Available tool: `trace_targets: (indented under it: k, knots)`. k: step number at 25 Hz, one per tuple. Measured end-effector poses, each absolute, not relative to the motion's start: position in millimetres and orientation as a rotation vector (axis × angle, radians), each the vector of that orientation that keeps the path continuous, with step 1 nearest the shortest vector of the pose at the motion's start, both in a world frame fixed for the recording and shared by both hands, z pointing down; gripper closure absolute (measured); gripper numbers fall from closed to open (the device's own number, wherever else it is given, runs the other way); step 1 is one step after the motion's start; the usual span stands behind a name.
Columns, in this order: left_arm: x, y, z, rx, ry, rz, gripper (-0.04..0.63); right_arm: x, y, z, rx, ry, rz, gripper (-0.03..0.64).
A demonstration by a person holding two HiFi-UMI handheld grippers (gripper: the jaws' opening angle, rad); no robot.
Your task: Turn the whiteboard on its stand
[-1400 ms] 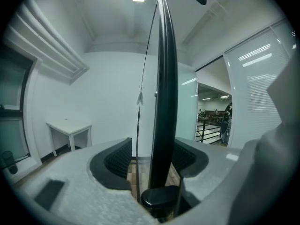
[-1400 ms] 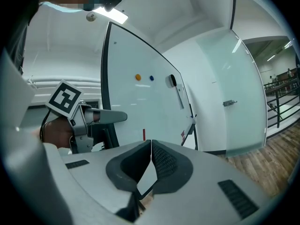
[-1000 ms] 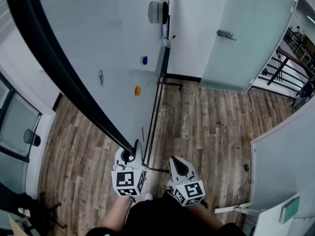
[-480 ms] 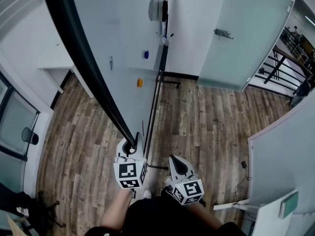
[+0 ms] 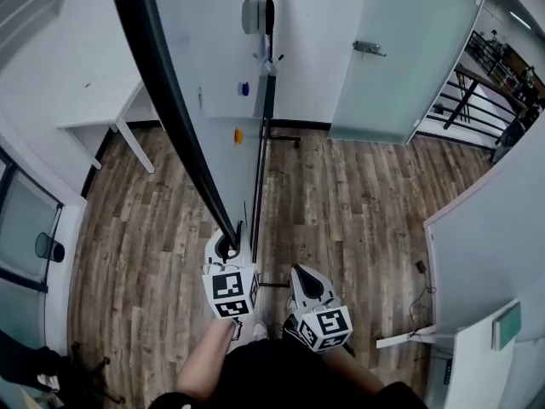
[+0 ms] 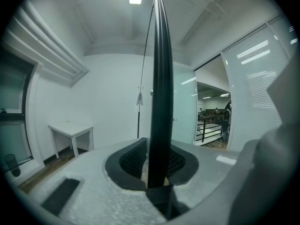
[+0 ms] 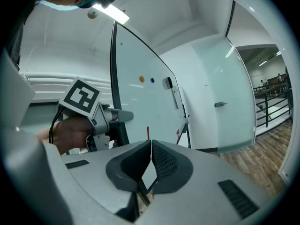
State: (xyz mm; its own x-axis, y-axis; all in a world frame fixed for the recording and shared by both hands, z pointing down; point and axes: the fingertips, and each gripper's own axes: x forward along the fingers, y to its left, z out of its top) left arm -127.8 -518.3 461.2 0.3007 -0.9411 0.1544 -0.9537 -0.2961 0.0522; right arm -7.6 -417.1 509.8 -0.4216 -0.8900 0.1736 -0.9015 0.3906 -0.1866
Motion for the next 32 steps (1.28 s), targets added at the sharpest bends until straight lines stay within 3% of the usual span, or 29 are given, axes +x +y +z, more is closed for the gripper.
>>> trace_targets:
  k: [32]
  knots:
    - [-139, -413, 469, 2.414, -1.829, 0.120, 0.534, 42, -293, 504, 1.825, -2.462, 0.358, 0.603]
